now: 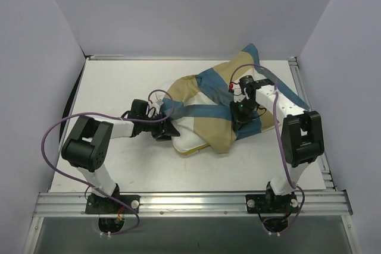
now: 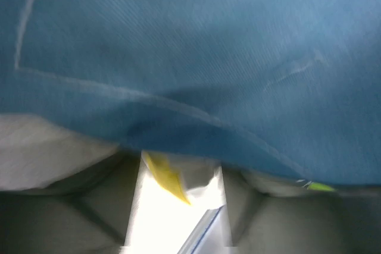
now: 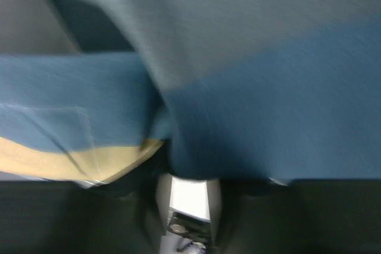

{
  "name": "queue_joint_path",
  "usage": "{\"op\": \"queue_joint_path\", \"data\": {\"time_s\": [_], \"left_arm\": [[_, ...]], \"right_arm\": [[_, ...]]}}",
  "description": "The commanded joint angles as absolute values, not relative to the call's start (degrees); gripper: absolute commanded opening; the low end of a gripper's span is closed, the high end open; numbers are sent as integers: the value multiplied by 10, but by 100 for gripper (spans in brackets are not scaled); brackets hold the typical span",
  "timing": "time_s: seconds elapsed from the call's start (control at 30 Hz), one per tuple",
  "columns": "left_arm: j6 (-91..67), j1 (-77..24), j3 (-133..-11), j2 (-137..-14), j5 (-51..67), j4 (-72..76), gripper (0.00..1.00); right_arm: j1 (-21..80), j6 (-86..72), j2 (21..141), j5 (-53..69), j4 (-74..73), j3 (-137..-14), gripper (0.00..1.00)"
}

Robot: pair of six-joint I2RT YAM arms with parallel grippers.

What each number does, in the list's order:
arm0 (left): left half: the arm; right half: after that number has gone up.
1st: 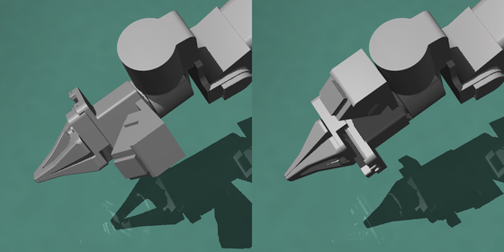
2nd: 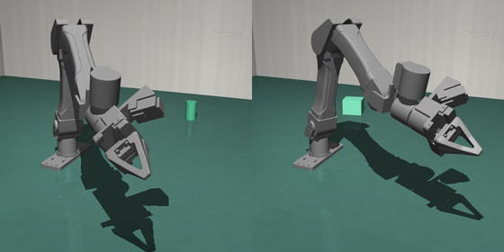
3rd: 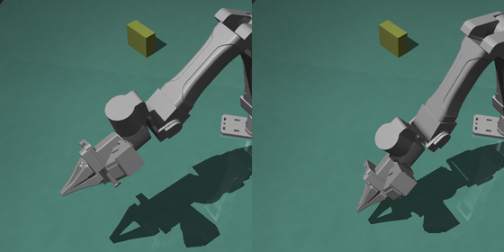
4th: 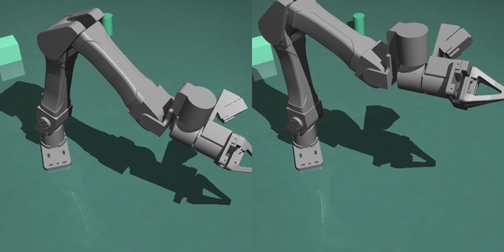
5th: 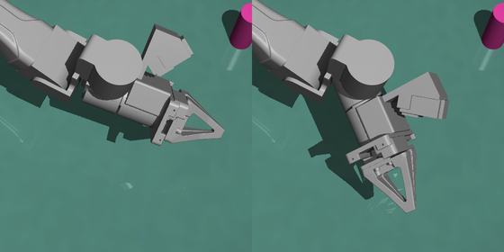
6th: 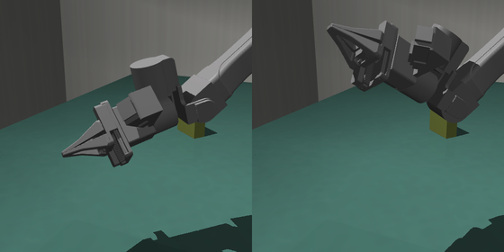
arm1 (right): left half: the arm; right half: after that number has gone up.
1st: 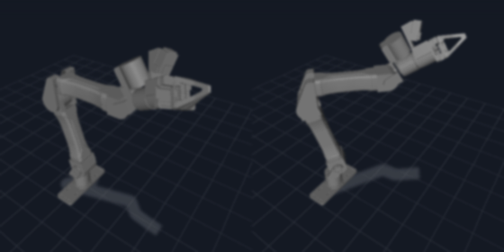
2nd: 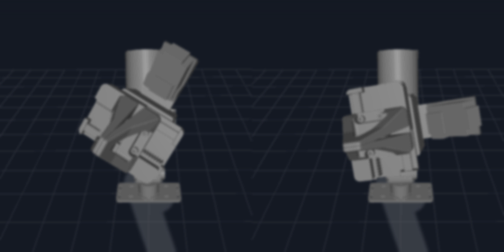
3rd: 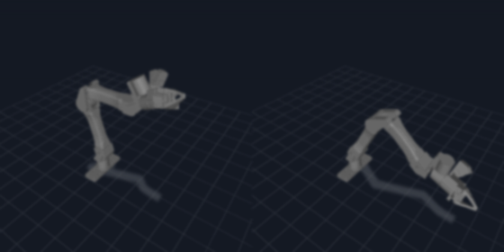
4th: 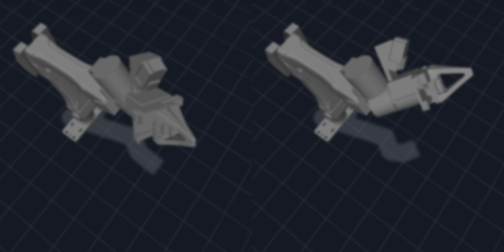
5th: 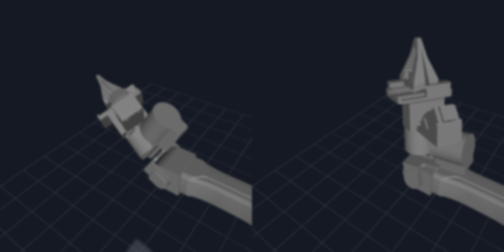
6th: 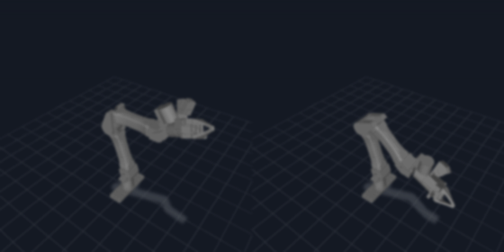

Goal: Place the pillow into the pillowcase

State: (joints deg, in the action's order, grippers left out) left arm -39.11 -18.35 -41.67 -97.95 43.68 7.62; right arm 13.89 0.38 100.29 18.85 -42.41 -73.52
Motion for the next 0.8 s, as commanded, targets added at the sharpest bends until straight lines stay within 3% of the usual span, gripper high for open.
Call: {"op": "queue_joint_path", "data": {"time_s": [0.0,0.03,0.07,0.1,0.23,0.53,0.57,0.63,0.67,0.77], "left_arm": [[-440,-204,-444,-1012,434,164,53],[-456,-207,-447,-1026,440,187,45],[-471,-208,-451,-1032,446,208,39],[-501,-211,-452,-1036,446,247,25],[-555,-215,-461,-1040,437,314,0],[-569,-215,-405,-975,417,327,0],[-566,-213,-401,-969,417,325,0],[-541,-205,-396,-949,425,287,0],[-527,-200,-397,-941,435,268,15],[-437,-162,-412,-899,459,150,45]], "right_arm": [[183,0,1013,233,-418,-772,10],[212,-17,1014,265,-417,-782,0],[227,-17,1013,305,-418,-795,0],[243,-18,1012,403,-417,-819,0],[323,-5,1029,569,-455,-905,0],[227,61,1111,500,-546,-975,2],[224,67,1111,494,-555,-978,9],[220,117,1109,494,-612,-987,33],[215,131,1107,491,-636,-999,53],[166,146,1089,500,-683,-1020,60]]}}
